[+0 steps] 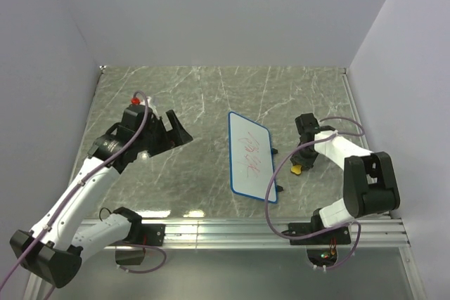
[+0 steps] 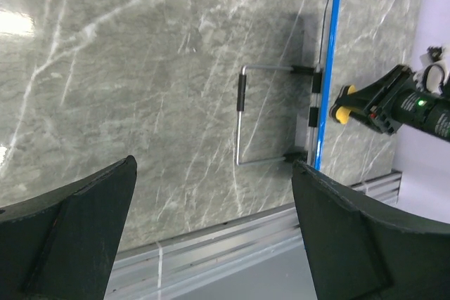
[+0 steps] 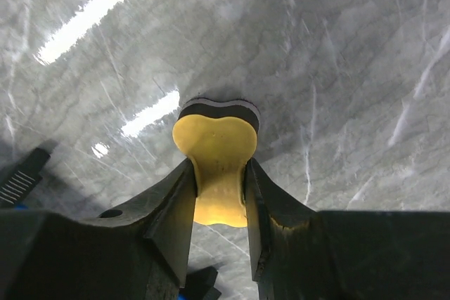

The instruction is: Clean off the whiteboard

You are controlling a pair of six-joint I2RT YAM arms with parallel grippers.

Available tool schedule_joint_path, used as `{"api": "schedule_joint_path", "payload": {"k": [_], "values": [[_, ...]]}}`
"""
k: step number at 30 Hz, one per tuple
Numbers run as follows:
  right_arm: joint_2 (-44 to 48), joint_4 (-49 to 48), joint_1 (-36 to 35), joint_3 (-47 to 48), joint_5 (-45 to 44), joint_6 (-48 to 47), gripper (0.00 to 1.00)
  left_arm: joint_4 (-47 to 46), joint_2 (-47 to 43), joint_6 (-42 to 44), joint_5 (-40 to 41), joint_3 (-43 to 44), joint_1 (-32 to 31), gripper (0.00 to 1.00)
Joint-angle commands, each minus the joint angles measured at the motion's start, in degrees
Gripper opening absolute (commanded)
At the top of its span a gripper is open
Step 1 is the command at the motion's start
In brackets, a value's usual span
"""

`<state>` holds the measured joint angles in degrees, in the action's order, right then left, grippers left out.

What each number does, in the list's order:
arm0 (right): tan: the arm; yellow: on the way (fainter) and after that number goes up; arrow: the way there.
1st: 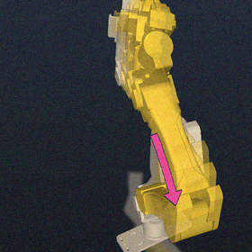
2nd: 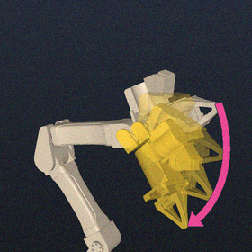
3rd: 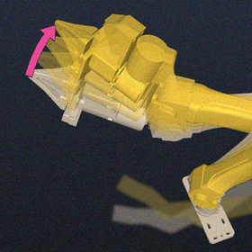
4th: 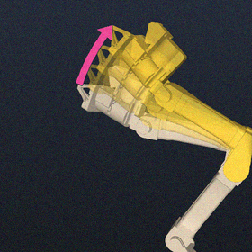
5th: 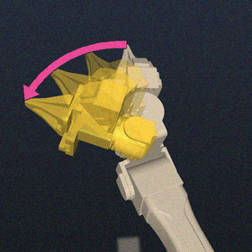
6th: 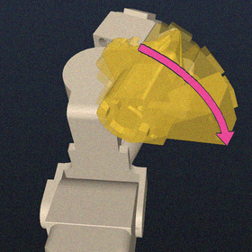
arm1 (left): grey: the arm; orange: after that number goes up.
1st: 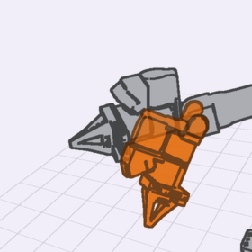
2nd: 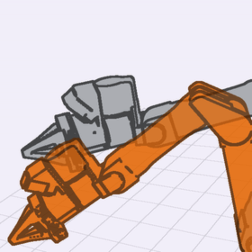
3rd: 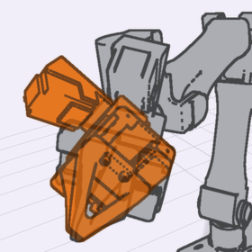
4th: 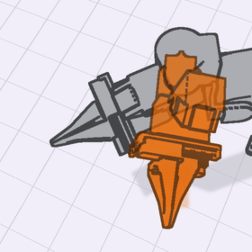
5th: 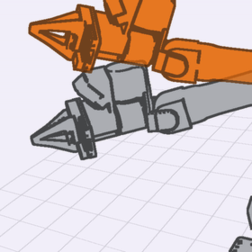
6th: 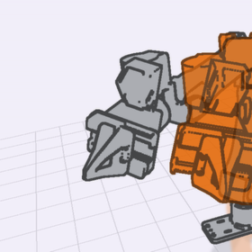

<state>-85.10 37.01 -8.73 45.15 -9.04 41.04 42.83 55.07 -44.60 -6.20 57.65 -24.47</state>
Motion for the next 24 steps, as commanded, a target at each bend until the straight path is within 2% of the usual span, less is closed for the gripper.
{"api": "schedule_joint_path", "payload": {"k": [1, 3, 14, 20, 24], "values": [[3.62, 0.25, 0.3, -1.2, -0.11, -0.08, 0.06, -1.26, 2.66, 1.62, -0.05, 2.2, -2.51, 0.97], [6.07, 1.56, 0.38, -1.37, 0.25, 0.1, 0.0, -1.78, 4.25, 2.15, 0.22, 3.69, -4.61, 0.98], [26.98, 8.59, 0.47, -2.17, 7.27, 1.85, 0.0, -11.53, 20.15, 4.17, -9.53, 10.64, -9.54, 0.97], [37.97, 12.82, 0.47, -1.64, 11.4, 2.12, 0.0, -16.46, 28.51, 4.96, -13.4, 11.87, -12.7, 0.82], [41.5, 15.8, 0.47, -0.76, 13.43, 1.59, 0.0, -18.92, 32.2, 4.52, -14.28, 12.57, -14.64, 0.71]]}}
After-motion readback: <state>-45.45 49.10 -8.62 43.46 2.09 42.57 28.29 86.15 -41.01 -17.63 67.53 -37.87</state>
